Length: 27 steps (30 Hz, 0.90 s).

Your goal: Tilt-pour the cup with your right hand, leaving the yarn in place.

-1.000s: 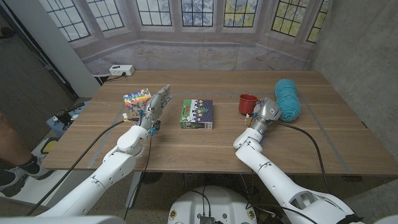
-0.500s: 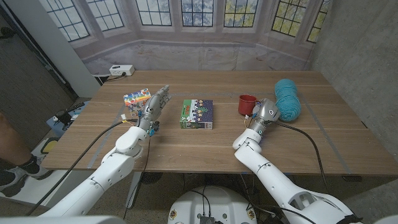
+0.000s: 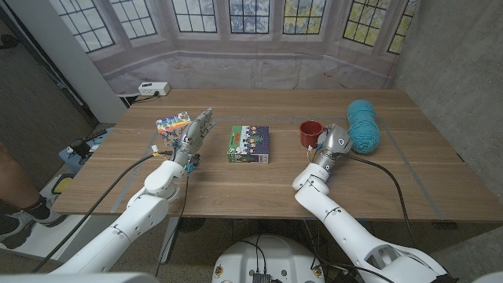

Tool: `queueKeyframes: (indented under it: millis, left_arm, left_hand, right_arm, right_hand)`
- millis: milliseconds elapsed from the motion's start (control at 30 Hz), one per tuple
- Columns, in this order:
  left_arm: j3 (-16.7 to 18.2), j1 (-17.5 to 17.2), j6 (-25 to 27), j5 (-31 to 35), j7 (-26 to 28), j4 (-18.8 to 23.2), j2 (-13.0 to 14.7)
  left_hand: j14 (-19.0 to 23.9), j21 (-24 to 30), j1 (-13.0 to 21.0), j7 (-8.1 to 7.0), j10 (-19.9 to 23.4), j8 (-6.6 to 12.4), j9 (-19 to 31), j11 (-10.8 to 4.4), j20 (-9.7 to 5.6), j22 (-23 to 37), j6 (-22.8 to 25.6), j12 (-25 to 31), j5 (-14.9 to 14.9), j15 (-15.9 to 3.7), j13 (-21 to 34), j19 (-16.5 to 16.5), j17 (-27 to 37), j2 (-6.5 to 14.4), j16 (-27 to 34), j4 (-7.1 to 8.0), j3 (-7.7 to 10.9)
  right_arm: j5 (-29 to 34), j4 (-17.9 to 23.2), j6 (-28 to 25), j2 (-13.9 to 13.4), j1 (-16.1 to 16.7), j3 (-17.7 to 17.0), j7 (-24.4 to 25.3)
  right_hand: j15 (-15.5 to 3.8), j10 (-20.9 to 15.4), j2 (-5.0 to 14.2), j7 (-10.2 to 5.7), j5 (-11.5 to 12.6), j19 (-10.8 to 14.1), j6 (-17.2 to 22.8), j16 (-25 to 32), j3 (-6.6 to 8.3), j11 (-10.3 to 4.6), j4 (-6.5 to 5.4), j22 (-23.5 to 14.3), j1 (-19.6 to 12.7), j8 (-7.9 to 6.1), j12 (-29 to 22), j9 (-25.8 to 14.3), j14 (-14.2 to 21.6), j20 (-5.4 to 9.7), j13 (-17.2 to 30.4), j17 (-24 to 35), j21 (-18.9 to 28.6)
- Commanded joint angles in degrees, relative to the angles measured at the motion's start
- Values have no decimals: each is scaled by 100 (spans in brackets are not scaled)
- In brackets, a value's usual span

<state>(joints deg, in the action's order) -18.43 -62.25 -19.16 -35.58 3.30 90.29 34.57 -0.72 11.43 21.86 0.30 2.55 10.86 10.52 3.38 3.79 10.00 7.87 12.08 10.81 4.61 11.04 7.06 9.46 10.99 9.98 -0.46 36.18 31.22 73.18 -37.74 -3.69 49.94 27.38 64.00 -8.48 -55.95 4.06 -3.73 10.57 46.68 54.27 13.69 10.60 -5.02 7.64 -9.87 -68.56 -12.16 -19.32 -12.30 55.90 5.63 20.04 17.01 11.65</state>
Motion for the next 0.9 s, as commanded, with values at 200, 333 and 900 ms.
queueKeyframes:
  millis: [200,333,900]
  left_arm:
    - [-5,-7,-37,-47,-70,-55,-19]
    - [-11,1,-51,-53,-89,-75,-28]
    - [-4,-21,-81,-121,-130,-158,-59]
  left_hand:
    - [-19,-3,85,-28,-14,-33,23,9,28,13,-60,0,38,9,19,15,28,-5,30,24,11]
    - [-20,-4,86,-22,-7,-33,23,6,29,13,-68,2,39,5,18,14,28,-4,30,26,12]
    - [-23,-4,93,-20,-23,-28,22,3,28,13,-74,-4,39,12,17,12,27,-7,30,33,12]
  right_arm:
    - [-293,357,-276,-266,62,280,0]
    - [-449,433,-364,-368,59,389,0]
    - [-801,644,-591,-645,80,727,0]
  right_hand:
    - [-189,527,-117,82,30,-108,-510,-177,54,165,15,-9,194,132,342,25,-296,-62,-111,-49,-43]
    - [-141,698,-175,110,40,-141,-629,-215,57,191,24,-9,249,138,456,32,-389,-92,-150,-72,-49]
    - [-56,887,-221,127,75,-277,-887,-278,110,270,43,-8,320,143,614,41,-640,-161,-225,-110,-78]
